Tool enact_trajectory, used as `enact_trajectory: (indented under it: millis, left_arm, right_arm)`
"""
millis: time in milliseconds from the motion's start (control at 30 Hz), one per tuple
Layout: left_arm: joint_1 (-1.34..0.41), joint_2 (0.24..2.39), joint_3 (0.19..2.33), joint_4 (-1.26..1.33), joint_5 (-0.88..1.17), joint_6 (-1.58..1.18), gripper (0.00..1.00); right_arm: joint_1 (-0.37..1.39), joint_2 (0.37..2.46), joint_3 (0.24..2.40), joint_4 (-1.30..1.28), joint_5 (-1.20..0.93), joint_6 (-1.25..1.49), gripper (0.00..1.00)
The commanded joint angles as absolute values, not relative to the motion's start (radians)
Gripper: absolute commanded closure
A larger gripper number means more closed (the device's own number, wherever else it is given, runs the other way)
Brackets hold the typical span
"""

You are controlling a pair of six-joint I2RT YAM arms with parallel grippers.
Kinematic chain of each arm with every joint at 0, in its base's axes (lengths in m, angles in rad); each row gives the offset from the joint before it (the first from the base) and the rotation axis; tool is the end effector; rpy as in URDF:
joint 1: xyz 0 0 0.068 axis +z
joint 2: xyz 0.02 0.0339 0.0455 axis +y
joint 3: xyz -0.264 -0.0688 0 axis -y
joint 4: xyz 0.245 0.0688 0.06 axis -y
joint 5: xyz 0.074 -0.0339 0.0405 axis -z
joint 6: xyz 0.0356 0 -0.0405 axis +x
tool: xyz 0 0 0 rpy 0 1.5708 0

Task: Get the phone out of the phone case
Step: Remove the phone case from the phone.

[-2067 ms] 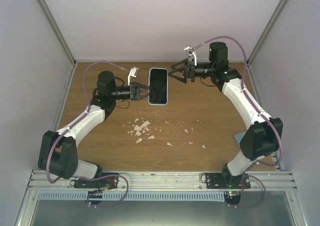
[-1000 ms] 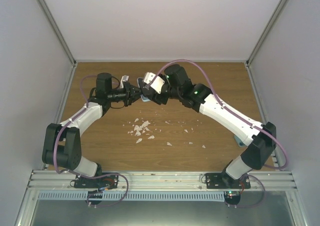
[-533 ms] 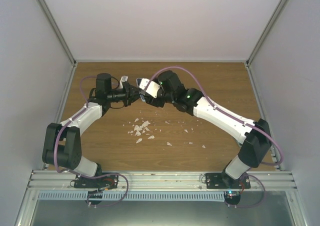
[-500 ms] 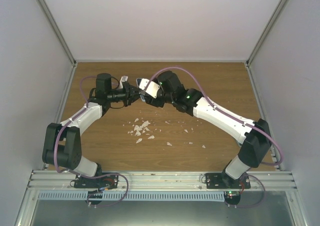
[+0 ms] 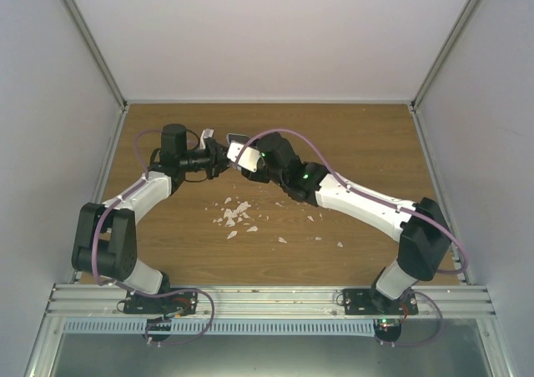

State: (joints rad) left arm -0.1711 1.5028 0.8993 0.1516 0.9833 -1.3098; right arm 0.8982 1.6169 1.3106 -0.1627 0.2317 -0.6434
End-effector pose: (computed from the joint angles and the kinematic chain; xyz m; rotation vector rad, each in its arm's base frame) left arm 0.3124 -0.0841 0.2463 -0.5751 2.2924 -1.8324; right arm 0.2436 0.2927 0.3114 -1.3050 1.5512 -0.0756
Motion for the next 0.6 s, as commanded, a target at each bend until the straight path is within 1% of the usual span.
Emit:
enact_trajectory:
  millis: [0,67,167,300,400,467,567]
  left_arm:
    - [-0.179,1.481,0.908,0.271,1.079,-1.311,1.00]
    - [-0.186,1.477,0.912,0.267,1.080,-1.301,1.00]
    - [-0.188,1.473,0.912,0.262,1.077,-1.292,1.00]
    - [-0.188,1.467,0.907,0.252,1.072,-1.282,1.00]
    - [-0.188,1.466,0.907,0.247,1.070,-1.273,1.00]
    - [-0.188,1.466,0.911,0.242,1.065,-1.258,1.00]
    - [-0.188,1.458,0.920,0.197,1.046,-1.217,1.00]
  right_arm:
    - [0.890,1.621,1.272,-0.089,0.329,-0.710,0.46]
    - [0.890,1.631,1.266,-0.084,0.328,-0.714,0.48]
    - [0.890,1.645,1.261,-0.085,0.320,-0.712,0.54]
    - [0.890,1.652,1.258,-0.073,0.320,-0.716,0.68]
    - [0.890,1.662,1.263,-0.068,0.328,-0.717,0.81]
    - [0.890,1.667,1.273,-0.084,0.318,-0.712,0.84]
    - [0.886,1.670,1.290,-0.104,0.298,-0.689,0.93]
